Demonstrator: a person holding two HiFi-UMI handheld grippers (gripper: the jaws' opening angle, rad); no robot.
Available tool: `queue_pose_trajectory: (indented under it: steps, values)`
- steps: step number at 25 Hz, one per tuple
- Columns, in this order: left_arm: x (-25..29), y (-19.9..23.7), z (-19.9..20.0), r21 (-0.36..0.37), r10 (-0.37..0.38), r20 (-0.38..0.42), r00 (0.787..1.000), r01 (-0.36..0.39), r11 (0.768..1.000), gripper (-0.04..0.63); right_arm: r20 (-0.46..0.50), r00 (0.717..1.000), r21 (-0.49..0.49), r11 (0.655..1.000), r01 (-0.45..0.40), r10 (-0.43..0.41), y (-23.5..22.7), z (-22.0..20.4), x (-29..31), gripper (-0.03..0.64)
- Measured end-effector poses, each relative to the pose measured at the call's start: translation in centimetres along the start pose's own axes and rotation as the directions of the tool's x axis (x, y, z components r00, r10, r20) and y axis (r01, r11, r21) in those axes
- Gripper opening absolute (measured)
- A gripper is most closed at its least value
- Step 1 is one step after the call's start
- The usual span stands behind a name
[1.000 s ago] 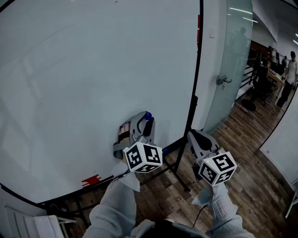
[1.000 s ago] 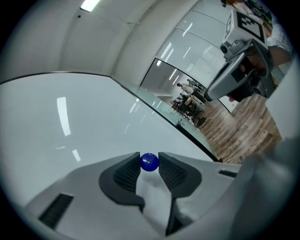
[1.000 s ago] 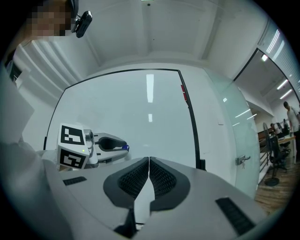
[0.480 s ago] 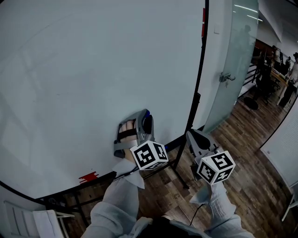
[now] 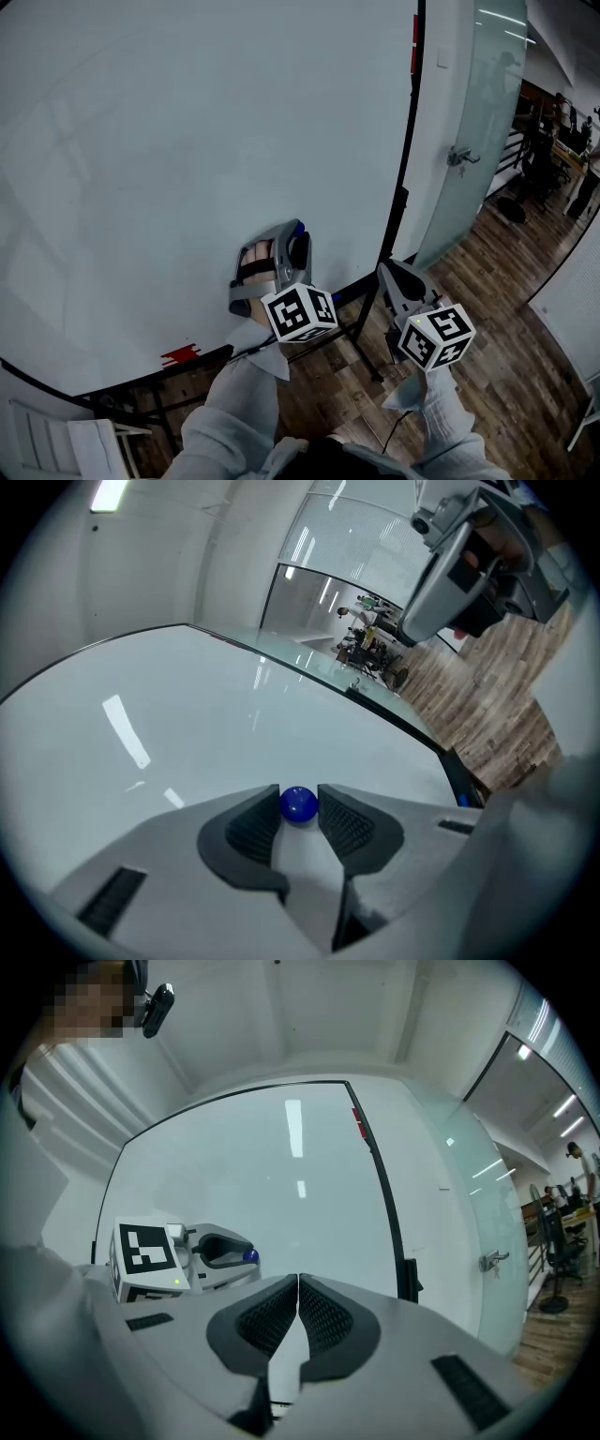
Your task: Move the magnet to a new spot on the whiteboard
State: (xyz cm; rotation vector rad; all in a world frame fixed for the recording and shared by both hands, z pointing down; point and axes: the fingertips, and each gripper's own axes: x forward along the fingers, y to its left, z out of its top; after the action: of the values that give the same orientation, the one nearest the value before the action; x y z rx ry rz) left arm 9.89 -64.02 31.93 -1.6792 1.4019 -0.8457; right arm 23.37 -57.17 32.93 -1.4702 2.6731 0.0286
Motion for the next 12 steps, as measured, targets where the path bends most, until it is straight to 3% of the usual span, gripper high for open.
queue_pose_trajectory:
  steps: [6,12]
  values:
    - [0.03,-0.89,-0.22,0.01,-0.018,-0.007,1.0,0.019,1.0,0.207,-0.001,1.0,0.005,1.0,0.003,-0.003,-0.09,-0.19,-0.31,0.028]
    - [-0.22,-0.91,-0.24,-0.01,-0.022,0.007,1.0,0.022,1.0,0.221,-0.005,1.0,0.009,1.0,0.005,-0.005,-0.2,-0.53,-0.5,0.028]
